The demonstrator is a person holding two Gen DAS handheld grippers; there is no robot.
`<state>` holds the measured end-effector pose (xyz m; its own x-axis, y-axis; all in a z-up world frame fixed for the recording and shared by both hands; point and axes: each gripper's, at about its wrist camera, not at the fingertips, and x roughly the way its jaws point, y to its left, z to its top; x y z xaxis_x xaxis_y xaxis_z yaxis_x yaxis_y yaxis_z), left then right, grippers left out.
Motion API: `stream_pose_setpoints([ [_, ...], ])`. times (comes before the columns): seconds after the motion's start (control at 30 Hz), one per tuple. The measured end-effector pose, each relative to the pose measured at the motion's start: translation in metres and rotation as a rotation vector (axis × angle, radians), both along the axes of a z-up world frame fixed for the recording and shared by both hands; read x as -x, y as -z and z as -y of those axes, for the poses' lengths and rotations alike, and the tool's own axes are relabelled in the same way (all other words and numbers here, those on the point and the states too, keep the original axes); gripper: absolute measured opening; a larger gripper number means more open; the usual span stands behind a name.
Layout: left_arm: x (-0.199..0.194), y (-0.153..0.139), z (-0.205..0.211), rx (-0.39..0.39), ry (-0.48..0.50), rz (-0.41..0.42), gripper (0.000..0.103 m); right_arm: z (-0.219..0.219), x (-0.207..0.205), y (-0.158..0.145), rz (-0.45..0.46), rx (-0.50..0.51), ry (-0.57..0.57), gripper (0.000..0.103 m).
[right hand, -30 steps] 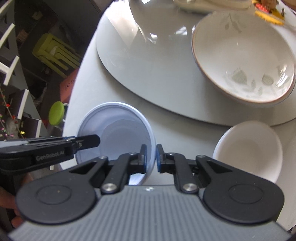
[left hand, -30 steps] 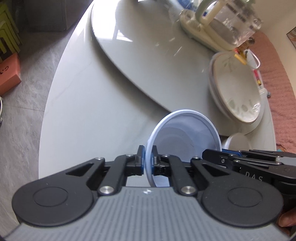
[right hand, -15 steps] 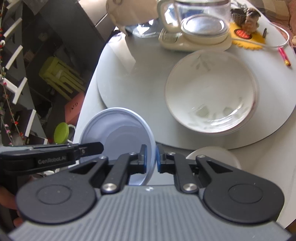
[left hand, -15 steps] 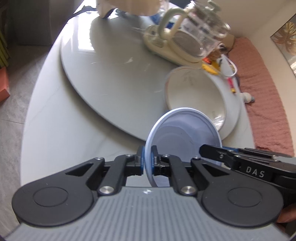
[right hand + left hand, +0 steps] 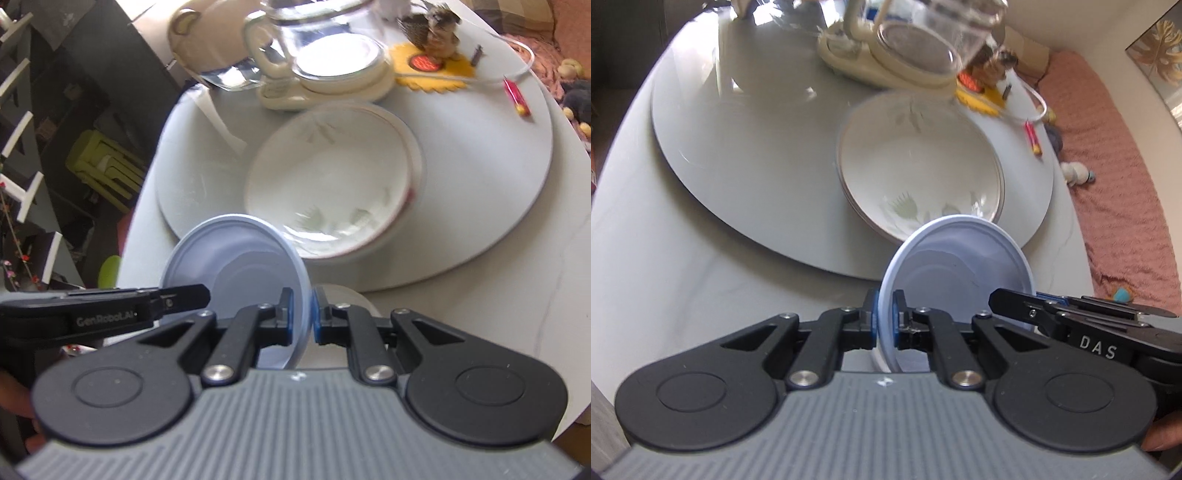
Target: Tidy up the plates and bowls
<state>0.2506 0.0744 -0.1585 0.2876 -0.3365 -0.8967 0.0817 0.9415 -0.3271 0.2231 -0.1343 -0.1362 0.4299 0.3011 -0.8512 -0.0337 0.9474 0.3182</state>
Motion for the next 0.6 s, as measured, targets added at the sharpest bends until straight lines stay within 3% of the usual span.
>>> stream_pose_setpoints([
  [0.23,0.0,0.03,0.033,-0.052,0.032,-0.063,0.008,0.025,0.003,0.03,-0.07,0.011,0.008,0.013],
  [0.33,0.001,0.038,0.035,-0.035,-0.005,-0.084,0.008,0.031,0.004,0.037,-0.071,0.008,0.001,0.013],
  [0.6,0.002,0.051,0.04,-0.074,-0.005,-0.097,0.008,0.033,0.006,0.052,-0.079,0.017,-0.012,0.013],
])
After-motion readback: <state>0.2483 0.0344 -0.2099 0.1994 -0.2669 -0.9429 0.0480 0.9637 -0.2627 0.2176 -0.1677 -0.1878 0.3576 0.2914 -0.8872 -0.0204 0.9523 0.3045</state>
